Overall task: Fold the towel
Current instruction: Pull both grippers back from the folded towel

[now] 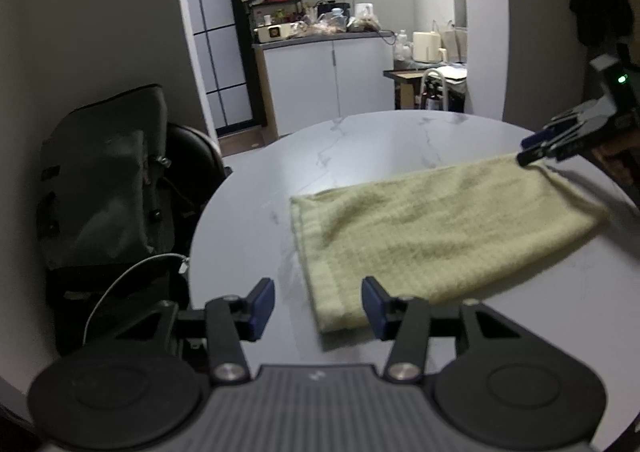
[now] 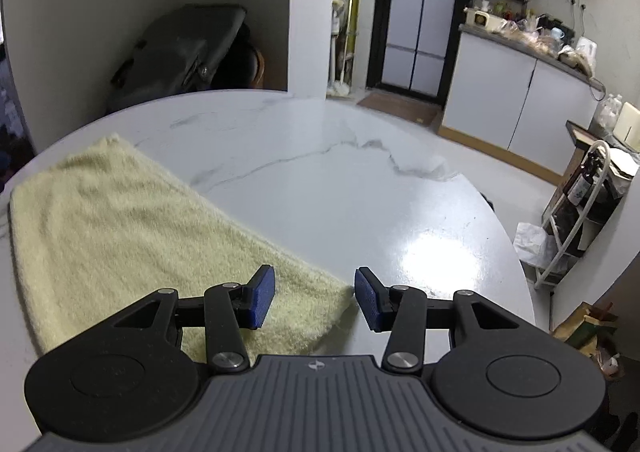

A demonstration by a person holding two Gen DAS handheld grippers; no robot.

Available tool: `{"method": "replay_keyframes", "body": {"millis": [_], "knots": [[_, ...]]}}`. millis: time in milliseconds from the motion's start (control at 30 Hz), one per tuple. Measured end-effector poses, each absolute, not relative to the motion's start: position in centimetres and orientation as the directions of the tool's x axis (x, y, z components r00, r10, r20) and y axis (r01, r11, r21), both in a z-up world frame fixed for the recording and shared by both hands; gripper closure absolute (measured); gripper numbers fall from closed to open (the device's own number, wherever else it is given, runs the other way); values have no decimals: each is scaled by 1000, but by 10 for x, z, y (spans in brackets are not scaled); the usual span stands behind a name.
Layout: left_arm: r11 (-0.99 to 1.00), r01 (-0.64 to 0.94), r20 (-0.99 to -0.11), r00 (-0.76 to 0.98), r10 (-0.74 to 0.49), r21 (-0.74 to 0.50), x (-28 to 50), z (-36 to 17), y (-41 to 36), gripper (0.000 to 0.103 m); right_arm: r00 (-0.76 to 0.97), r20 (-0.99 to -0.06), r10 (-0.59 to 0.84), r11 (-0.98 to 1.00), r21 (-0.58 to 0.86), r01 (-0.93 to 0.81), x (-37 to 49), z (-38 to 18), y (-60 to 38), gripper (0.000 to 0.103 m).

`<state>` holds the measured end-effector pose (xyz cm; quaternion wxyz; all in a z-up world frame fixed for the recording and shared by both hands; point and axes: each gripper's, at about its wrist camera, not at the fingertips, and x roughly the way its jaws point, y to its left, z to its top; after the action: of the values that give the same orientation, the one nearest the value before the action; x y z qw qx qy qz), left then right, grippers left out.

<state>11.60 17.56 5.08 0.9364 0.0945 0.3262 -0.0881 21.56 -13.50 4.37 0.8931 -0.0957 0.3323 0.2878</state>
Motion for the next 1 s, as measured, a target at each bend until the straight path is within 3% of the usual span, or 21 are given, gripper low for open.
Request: {"method": "replay_keyframes", "body": {"millis": [300, 1000], "knots": [[953, 266, -624, 772, -120, 146, 120, 40, 155, 51, 620, -671, 406, 832, -9, -555, 197, 49, -144, 55], [948, 296, -585, 792, -174, 119, 95, 48, 136, 37, 601, -706, 374, 837, -22, -546, 137, 53, -158, 54]]}}
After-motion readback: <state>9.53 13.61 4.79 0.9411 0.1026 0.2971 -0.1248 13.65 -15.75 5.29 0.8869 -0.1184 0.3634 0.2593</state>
